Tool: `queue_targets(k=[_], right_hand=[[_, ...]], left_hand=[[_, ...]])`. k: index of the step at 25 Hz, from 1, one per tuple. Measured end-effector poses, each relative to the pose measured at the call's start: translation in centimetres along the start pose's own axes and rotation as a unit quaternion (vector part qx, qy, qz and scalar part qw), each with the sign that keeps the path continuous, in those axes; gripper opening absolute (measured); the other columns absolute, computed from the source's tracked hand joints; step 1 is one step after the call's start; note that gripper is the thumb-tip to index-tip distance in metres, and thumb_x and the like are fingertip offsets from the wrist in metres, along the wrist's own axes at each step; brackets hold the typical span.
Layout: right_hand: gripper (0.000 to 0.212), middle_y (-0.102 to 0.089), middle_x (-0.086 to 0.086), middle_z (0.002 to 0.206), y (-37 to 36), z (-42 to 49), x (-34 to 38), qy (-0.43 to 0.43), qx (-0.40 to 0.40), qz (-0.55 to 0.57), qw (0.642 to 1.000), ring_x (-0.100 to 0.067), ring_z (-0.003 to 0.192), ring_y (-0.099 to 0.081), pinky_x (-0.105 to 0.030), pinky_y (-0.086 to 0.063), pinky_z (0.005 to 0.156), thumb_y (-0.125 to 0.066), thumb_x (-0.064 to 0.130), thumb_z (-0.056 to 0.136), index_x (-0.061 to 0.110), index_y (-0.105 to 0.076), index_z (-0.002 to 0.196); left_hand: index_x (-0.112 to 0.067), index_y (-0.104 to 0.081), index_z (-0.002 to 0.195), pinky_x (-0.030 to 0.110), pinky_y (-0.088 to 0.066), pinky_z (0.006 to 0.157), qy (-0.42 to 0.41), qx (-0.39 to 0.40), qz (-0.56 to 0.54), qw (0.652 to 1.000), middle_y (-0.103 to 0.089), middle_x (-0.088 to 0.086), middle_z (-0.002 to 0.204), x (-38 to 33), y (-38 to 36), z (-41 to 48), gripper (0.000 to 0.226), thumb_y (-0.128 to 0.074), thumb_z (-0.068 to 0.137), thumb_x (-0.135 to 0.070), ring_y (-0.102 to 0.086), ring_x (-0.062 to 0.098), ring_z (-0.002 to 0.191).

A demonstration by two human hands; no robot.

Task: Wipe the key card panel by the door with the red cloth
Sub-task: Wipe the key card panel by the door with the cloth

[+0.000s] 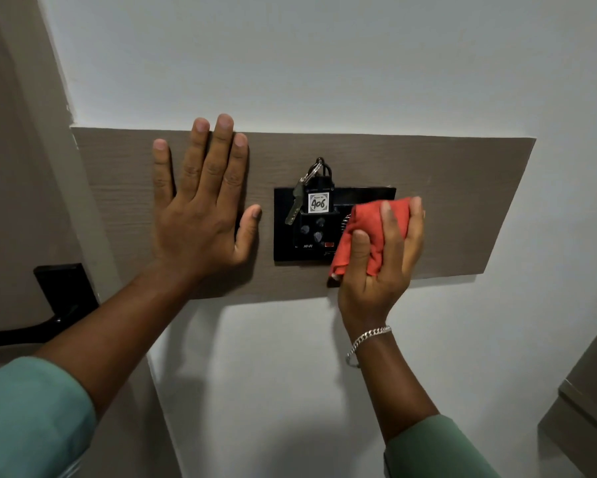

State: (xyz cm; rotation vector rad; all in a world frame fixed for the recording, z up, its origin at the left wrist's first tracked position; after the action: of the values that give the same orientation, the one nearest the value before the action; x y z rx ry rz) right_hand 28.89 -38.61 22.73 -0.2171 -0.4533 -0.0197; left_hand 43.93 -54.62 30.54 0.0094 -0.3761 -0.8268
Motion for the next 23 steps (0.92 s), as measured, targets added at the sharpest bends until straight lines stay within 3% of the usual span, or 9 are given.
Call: queue_targets(k=[5,10,12,16,18,21,23], right_hand=[[0.039,-0.041,-0.021,0.152,0.0,0.5,0.3,0.103,0.058,-0.070,0.990,-0.042,0.148,-0.029,-0.051,-0.030,0.122,-0.053,0.034,0.100,0.014,-0.058,0.134],[0.037,-0.042,-0.021,0.152,0.8,0.1,1.4,-0.012,-0.010,0.007,1.000,-0.040,0.146,-0.034,-0.063,-0.038,0.112,-0.051,0.031,0.101,0.013,-0.060,0.132],[0.039,-0.038,-0.022,0.154,-0.9,-0.1,4.1,0.034,0.010,0.013,0.999,-0.041,0.148,-0.030,-0.063,-0.036,0.113,-0.050,0.034,0.102,0.017,-0.054,0.137],[0.041,-0.034,-0.021,0.153,-2.4,-2.6,5.4,0.123,0.085,-0.075,0.986,-0.045,0.147,-0.024,-0.070,-0.030,0.112,-0.048,0.040,0.101,0.022,-0.049,0.138],[0.042,-0.030,-0.019,0.154,-2.1,-3.3,4.7,0.109,0.096,-0.076,0.986,-0.044,0.147,-0.023,-0.071,-0.030,0.112,-0.047,0.042,0.101,0.022,-0.046,0.138],[0.041,-0.035,-0.023,0.155,-2.9,-2.1,5.1,0.044,0.050,-0.040,0.997,-0.041,0.149,-0.023,-0.065,-0.029,0.116,-0.045,0.042,0.103,0.021,-0.051,0.137],[0.040,-0.036,-0.020,0.155,-3.4,-2.2,5.7,0.062,0.046,-0.051,0.996,-0.041,0.149,-0.023,-0.066,-0.028,0.115,-0.046,0.043,0.103,0.023,-0.052,0.137]], left_hand=[[-0.006,-0.016,0.156,0.059,-0.003,0.120,-0.001,0.004,0.005,1.000,-0.022,0.018,0.162,0.1,-0.1,0.0,0.076,-0.035,0.095,-0.046,-0.014,0.036,0.151],[-0.006,-0.015,0.156,0.059,-0.003,0.120,0.002,0.017,0.003,1.000,-0.020,0.018,0.163,0.0,0.1,0.0,0.076,-0.034,0.096,-0.047,-0.014,0.036,0.151],[-0.006,-0.015,0.156,0.060,-0.004,0.120,0.002,0.016,0.005,1.000,-0.021,0.018,0.163,0.0,0.1,0.1,0.076,-0.035,0.096,-0.047,-0.014,0.036,0.151],[-0.005,-0.020,0.155,0.061,-0.006,0.119,0.000,0.009,-0.010,1.000,-0.024,0.019,0.162,0.1,0.3,0.1,0.074,-0.038,0.096,-0.045,-0.017,0.036,0.151],[-0.005,-0.021,0.155,0.060,-0.006,0.120,0.000,0.005,-0.014,1.000,-0.025,0.019,0.161,0.1,0.4,0.0,0.074,-0.039,0.095,-0.044,-0.017,0.036,0.151],[-0.005,-0.021,0.155,0.058,-0.005,0.120,-0.006,0.000,-0.017,1.000,-0.025,0.019,0.161,0.2,0.3,-0.1,0.073,-0.039,0.096,-0.044,-0.017,0.036,0.151],[-0.004,-0.021,0.155,0.059,-0.005,0.120,-0.007,0.000,-0.015,1.000,-0.026,0.019,0.161,0.2,0.4,0.0,0.073,-0.039,0.096,-0.044,-0.018,0.036,0.150]])
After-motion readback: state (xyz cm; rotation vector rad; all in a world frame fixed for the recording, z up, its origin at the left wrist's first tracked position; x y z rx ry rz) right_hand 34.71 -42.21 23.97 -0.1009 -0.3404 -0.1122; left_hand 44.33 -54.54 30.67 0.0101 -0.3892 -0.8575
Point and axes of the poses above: each hand's wrist, its own z-axis towards the middle knuckle, its own y-axis out of the back of the hand, x = y × z, the point moved 6 cm from there along z, towards the middle knuckle
